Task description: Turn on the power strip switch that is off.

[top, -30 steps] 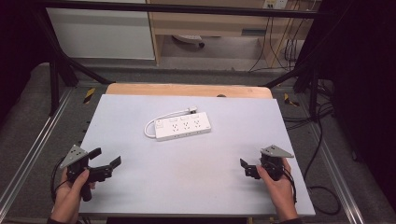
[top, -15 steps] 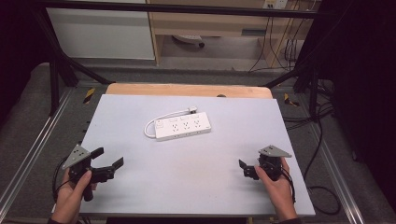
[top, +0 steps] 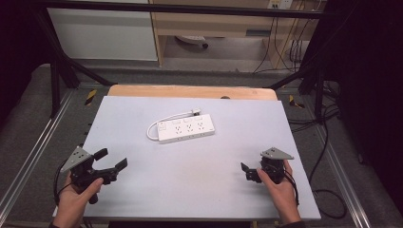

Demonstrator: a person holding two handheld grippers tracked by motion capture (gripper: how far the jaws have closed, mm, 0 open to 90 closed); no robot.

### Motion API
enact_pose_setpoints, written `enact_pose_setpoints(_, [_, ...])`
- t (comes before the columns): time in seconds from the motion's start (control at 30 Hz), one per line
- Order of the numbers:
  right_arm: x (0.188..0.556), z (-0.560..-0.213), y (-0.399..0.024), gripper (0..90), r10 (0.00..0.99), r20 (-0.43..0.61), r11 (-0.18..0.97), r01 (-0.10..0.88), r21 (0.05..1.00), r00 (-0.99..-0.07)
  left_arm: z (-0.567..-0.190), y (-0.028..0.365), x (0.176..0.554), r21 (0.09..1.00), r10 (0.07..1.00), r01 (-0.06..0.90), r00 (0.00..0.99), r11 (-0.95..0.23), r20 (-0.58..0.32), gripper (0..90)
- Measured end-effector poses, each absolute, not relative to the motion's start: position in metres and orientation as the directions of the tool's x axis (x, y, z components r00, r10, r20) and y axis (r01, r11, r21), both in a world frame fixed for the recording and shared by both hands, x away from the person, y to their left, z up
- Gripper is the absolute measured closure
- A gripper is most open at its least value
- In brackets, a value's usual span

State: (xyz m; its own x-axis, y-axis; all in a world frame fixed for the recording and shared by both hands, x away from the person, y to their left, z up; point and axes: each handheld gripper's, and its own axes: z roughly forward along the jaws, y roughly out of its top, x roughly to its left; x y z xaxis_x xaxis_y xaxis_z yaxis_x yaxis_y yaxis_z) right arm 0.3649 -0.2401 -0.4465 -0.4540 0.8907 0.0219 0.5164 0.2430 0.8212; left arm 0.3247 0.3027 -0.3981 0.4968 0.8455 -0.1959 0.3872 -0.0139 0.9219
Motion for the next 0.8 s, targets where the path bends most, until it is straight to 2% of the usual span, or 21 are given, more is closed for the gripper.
enact_pose_setpoints(0.27, [0.365,-0.447,-0.237,3.5,0.885,0.015,0.256,0.513,0.819,-0.465,-0.380,0.284,0.339,0.922,0.851,0.386,0.487,-0.010,-0.194,7.8])
enact_pose_setpoints(0.8, [0.364,-0.446,-0.238,3.5,0.885,0.022,0.249,0.513,0.822,-0.464,-0.369,0.254,0.360,0.915,0.843,0.403,0.500,-0.023,-0.199,8.4])
